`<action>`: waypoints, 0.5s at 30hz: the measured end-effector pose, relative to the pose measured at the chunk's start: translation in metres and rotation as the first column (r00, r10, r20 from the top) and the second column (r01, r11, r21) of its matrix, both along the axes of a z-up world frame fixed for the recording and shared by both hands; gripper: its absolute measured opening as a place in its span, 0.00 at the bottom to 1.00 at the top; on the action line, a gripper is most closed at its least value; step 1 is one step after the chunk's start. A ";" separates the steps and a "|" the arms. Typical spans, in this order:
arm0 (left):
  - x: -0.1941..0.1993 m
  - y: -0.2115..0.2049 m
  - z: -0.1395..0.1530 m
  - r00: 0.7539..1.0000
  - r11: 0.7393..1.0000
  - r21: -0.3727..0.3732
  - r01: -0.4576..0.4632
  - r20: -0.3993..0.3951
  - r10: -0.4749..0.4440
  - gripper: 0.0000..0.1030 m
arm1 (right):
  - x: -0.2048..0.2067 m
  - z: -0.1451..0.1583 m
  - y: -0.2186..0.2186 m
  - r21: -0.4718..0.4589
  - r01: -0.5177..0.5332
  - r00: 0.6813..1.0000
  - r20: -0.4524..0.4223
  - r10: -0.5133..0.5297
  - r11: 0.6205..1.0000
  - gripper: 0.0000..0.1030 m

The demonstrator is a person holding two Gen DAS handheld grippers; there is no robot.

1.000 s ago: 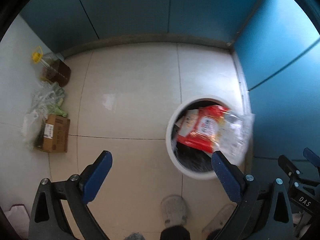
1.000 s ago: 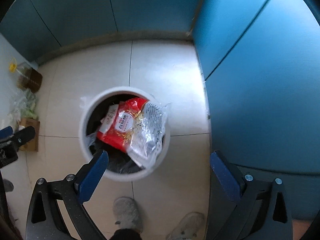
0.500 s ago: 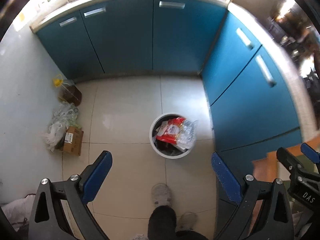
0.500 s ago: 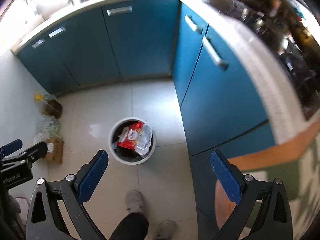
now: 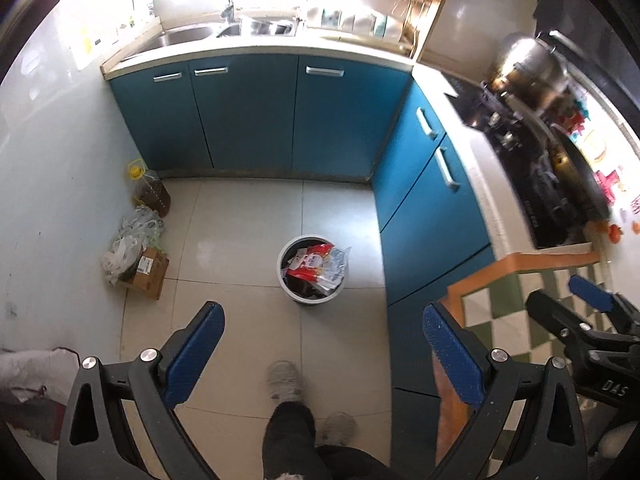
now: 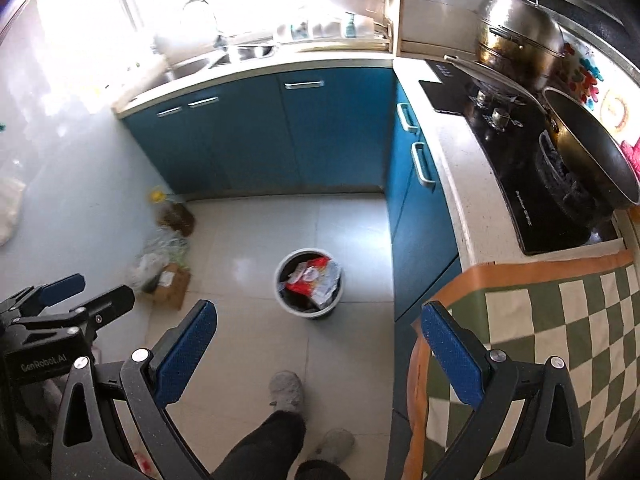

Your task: Collect trash

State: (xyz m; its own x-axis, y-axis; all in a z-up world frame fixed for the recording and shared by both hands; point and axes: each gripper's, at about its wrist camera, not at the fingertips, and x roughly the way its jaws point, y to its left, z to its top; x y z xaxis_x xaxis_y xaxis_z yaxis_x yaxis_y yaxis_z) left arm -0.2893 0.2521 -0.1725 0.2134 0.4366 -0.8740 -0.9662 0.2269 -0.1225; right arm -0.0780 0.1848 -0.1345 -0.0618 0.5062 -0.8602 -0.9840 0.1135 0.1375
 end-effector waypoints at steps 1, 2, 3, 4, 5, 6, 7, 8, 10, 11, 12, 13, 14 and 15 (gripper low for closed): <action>-0.001 -0.007 0.005 1.000 1.000 0.005 0.000 0.005 0.000 1.00 | -0.001 0.003 -0.007 0.003 -0.008 1.000 -0.009 0.008 1.000 1.00; -0.002 -0.011 0.011 1.000 1.000 0.013 -0.004 0.006 0.004 1.00 | -0.001 0.006 -0.014 0.008 -0.014 1.000 -0.017 0.015 1.000 1.00; -0.004 -0.017 0.018 1.000 1.000 0.024 -0.009 0.005 0.009 1.00 | -0.001 0.009 -0.020 0.013 -0.020 1.000 -0.020 0.021 1.000 1.00; -0.006 -0.019 0.020 1.000 1.000 0.029 -0.010 0.005 0.010 1.00 | -0.001 0.011 -0.026 0.014 -0.026 0.999 -0.024 0.026 1.000 1.00; -0.007 -0.024 0.025 1.000 0.999 0.036 -0.012 0.004 0.012 1.00 | -0.001 0.010 -0.029 0.013 -0.029 0.999 -0.030 0.029 1.000 1.00; -0.009 -0.027 0.028 1.000 0.999 0.039 -0.015 0.004 0.014 1.00 | -0.002 0.011 -0.033 0.010 -0.032 0.999 -0.040 0.033 0.999 1.00; -0.010 -0.031 0.031 1.000 0.999 0.040 -0.017 0.007 0.016 1.00 | -0.002 0.014 -0.038 0.010 -0.035 0.998 -0.053 0.036 0.999 1.00; -0.012 -0.034 0.034 1.000 0.999 0.041 -0.020 0.012 0.019 1.00 | -0.002 0.015 -0.042 0.010 -0.038 0.998 -0.058 0.038 0.999 1.00; -0.015 -0.038 0.038 1.000 0.999 0.042 -0.021 0.021 0.020 1.00 | -0.003 0.020 -0.046 0.011 -0.043 0.997 -0.059 0.043 0.999 1.00; -0.017 -0.039 0.040 1.000 0.999 0.043 -0.021 0.023 0.020 1.00 | -0.003 0.023 -0.049 0.011 -0.041 0.997 -0.063 0.042 0.999 1.00; -0.018 -0.040 0.041 0.999 0.999 0.044 -0.022 0.025 0.021 1.00 | -0.004 0.026 -0.051 0.010 -0.043 0.997 -0.066 0.043 0.999 1.00; -0.019 -0.043 0.042 0.999 0.999 0.043 -0.019 0.028 0.018 1.00 | -0.004 0.028 -0.053 0.009 -0.043 0.997 -0.070 0.044 0.999 1.00; -0.020 -0.044 0.044 0.999 0.999 0.042 -0.014 0.032 0.013 1.00 | -0.005 0.030 -0.055 0.010 -0.039 0.996 -0.075 0.040 0.999 1.00; -0.022 -0.045 0.045 0.999 0.999 0.042 -0.011 0.034 0.009 1.00 | -0.006 0.031 -0.056 0.010 -0.039 0.996 -0.077 0.039 0.999 1.00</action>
State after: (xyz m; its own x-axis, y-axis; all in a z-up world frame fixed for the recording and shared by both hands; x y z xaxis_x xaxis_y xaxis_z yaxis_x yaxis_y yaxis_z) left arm -0.3110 0.2069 -0.1278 0.2378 0.4752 -0.8472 -0.9639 0.2230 -0.1455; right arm -0.0837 0.1286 -0.1033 -0.1475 0.5092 -0.8479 -0.9741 0.0737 0.2137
